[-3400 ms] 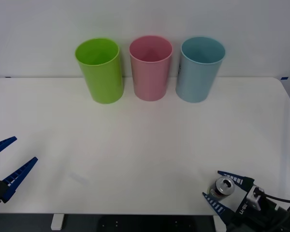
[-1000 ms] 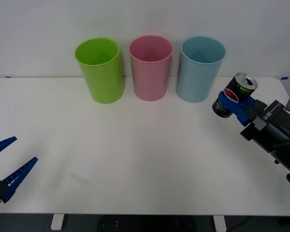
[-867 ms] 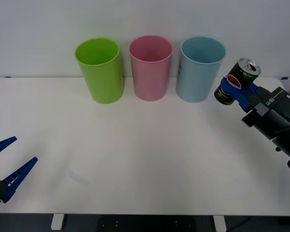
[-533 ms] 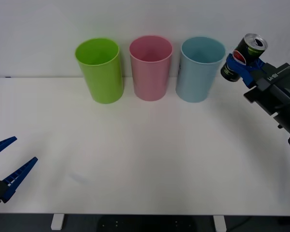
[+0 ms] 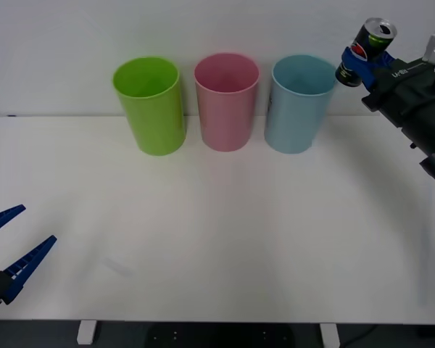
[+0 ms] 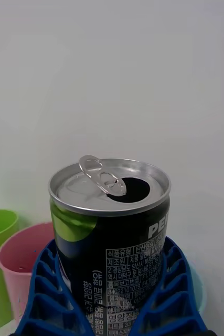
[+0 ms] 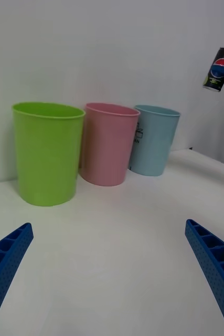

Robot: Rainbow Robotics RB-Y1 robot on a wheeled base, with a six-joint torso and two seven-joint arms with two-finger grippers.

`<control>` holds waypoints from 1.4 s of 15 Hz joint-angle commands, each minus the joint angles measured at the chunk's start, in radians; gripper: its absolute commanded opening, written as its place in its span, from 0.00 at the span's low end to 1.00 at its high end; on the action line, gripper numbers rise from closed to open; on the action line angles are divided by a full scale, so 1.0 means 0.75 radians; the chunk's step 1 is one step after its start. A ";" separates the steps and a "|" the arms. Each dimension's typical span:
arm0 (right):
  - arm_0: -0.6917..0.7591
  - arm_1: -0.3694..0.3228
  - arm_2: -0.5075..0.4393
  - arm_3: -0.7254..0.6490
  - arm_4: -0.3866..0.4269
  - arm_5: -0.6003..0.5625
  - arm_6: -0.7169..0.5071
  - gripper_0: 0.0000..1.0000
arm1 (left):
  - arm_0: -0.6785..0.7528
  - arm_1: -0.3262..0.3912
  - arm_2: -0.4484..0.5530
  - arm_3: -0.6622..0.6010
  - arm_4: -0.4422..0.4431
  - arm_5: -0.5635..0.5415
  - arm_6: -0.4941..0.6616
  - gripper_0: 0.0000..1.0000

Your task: Grasp the object on the table and drop it into the matching bin: aluminum can to the light blue bin, PET bottle to the pink bin.

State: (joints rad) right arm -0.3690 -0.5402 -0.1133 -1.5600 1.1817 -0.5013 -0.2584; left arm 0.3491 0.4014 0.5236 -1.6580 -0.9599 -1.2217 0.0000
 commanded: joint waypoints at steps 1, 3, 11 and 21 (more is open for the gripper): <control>-0.148 0.000 0.032 0.188 0.014 0.000 0.013 0.00 | 0.000 0.000 0.000 0.000 0.000 0.000 0.000 1.00; -0.269 0.015 0.055 0.344 0.048 0.000 0.032 0.00 | 0.000 0.000 0.000 0.000 0.000 0.000 0.000 1.00; -0.606 0.174 0.055 0.783 0.216 0.071 0.109 0.00 | 0.000 0.000 0.000 0.000 0.000 0.000 0.000 1.00; -0.625 0.195 0.055 0.814 0.228 0.090 0.177 1.00 | 0.000 0.000 0.000 0.000 0.000 0.000 0.000 1.00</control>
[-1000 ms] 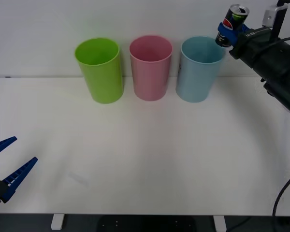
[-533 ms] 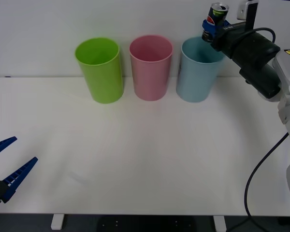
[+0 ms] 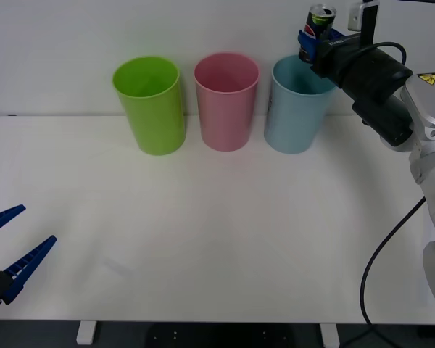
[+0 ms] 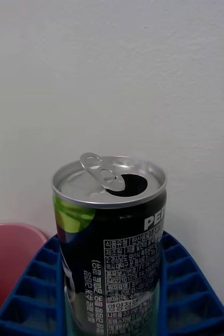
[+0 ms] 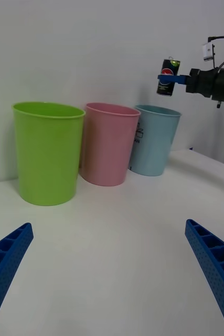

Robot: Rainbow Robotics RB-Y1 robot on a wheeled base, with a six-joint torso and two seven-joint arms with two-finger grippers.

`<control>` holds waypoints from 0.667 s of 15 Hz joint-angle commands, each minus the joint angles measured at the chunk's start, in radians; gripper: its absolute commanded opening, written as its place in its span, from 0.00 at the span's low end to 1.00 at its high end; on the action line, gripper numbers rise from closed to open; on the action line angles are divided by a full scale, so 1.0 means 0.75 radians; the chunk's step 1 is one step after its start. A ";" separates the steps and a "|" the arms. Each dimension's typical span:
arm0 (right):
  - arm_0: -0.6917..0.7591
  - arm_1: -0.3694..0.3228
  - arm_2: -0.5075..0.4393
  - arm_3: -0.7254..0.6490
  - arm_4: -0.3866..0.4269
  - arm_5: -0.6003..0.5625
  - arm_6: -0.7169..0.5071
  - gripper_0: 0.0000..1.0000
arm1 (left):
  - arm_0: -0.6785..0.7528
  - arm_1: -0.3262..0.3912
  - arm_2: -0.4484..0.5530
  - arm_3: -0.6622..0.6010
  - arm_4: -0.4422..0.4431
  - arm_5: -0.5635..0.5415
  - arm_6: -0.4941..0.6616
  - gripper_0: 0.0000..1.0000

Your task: Grasp the object on the table and drop it into the matching bin: aluminum can to the light blue bin, PET bottle to the pink bin.

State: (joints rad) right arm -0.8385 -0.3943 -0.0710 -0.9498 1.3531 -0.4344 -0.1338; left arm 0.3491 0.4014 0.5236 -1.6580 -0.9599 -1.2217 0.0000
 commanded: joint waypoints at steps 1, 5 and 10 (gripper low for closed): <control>0.001 0.000 -0.001 -0.002 0.000 0.000 0.019 1.00 | 0.000 0.000 0.000 0.000 0.000 0.000 0.000 1.00; 0.001 0.000 -0.008 -0.002 0.000 -0.002 0.023 1.00 | 0.000 0.000 0.000 0.000 0.000 0.000 0.000 1.00; 0.005 -0.012 -0.020 -0.002 -0.029 -0.024 0.029 1.00 | 0.000 0.000 0.000 0.000 0.000 0.000 0.000 1.00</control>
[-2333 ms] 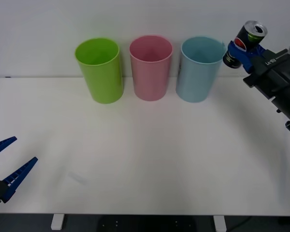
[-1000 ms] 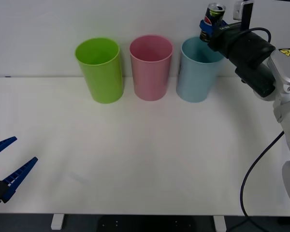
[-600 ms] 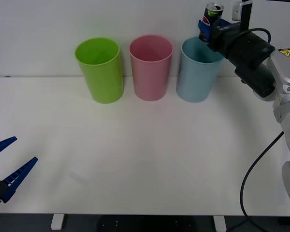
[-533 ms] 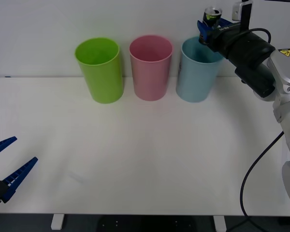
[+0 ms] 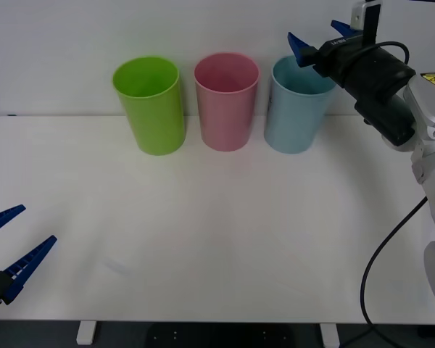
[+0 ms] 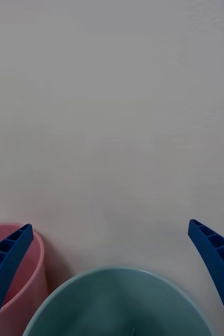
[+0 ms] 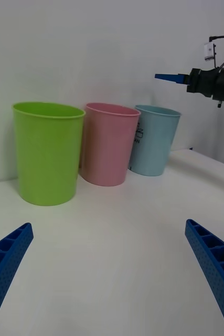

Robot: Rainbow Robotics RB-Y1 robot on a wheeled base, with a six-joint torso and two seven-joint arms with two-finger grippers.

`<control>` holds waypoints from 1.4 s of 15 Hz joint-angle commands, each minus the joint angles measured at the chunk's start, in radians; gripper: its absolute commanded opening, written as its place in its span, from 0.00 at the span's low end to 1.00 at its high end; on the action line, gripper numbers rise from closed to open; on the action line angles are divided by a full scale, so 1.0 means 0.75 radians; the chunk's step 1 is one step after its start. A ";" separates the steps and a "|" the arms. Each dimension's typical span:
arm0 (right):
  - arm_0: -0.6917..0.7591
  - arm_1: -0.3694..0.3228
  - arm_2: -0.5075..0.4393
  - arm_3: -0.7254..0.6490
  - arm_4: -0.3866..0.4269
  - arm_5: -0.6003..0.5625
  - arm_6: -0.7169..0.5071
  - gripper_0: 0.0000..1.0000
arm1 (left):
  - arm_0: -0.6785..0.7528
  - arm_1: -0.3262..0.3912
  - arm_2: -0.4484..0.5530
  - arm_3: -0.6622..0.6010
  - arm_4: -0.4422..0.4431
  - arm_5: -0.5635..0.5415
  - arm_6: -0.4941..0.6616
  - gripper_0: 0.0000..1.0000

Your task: Grasp the object on the table and drop it into the matching bin: aluminum can to the light blue bin, PET bottle to the pink bin.

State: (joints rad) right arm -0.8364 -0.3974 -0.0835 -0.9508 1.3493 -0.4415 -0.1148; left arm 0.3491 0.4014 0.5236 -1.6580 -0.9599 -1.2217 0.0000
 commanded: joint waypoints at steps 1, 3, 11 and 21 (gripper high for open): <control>0.005 -0.012 -0.005 0.000 -0.050 -0.025 0.008 1.00 | 0.000 0.000 0.000 0.000 0.000 0.000 0.000 1.00; 0.037 -0.020 -0.007 -0.041 -0.065 -0.033 0.010 1.00 | 0.000 0.000 0.000 0.000 0.000 0.000 0.000 1.00; 0.424 -0.080 -0.009 -0.516 -0.146 -0.101 -0.023 1.00 | 0.000 0.000 0.000 0.000 0.000 0.000 0.000 1.00; 1.021 -0.125 -0.179 -0.968 -0.200 -0.450 0.004 1.00 | 0.000 0.000 0.000 0.000 0.000 0.000 0.000 1.00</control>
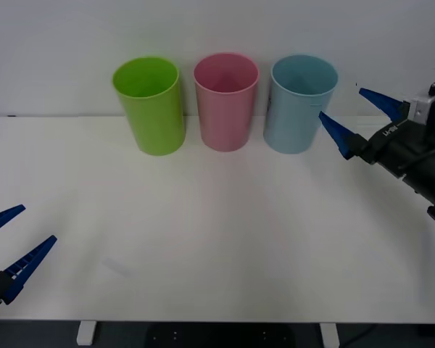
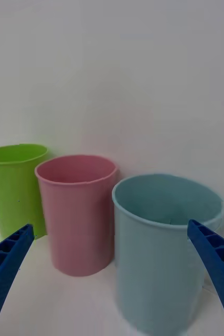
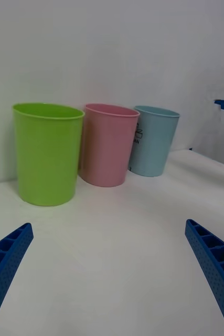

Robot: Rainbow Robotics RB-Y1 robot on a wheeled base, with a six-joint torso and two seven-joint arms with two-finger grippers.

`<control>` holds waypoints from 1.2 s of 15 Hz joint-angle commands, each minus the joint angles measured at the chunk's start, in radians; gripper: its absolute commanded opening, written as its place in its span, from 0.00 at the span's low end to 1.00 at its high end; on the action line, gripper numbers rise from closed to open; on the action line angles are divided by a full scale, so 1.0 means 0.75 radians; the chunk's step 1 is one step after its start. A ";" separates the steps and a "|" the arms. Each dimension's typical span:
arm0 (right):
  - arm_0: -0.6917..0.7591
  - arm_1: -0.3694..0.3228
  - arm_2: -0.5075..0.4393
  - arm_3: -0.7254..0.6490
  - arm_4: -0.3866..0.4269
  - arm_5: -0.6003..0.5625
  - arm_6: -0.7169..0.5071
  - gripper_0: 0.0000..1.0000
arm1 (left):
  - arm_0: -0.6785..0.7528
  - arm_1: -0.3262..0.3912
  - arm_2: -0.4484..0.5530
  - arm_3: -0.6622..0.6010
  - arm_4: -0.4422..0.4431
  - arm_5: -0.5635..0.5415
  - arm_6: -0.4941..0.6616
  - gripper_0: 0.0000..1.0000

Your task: Grasp the object on the table and drop it into the matching bin: aluminum can to the light blue bin, PET bottle to the pink bin.

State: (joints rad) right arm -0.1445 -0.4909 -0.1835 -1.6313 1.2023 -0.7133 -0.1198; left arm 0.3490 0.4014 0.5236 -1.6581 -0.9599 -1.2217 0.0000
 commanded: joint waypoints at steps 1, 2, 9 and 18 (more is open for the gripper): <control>0.142 0.000 -0.064 -0.085 -0.004 -0.127 0.017 1.00 | 0.000 0.000 0.000 0.000 0.000 0.000 0.000 1.00; 0.191 0.002 -0.085 -0.114 -0.004 -0.166 0.027 1.00 | 0.000 0.000 0.000 0.000 0.000 0.000 0.000 1.00; 0.426 0.000 -0.160 -0.206 -0.045 -0.346 0.197 1.00 | 0.000 0.000 0.000 0.000 0.000 0.000 0.000 1.00; 0.671 0.002 -0.224 -0.283 -0.094 -0.458 0.274 1.00 | 0.000 0.000 0.000 0.000 0.000 0.000 0.000 1.00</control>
State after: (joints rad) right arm 0.3461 -0.4903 -0.3493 -1.8351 1.1339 -1.0568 0.0874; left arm 0.3490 0.4014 0.5236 -1.6581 -0.9599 -1.2217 0.0000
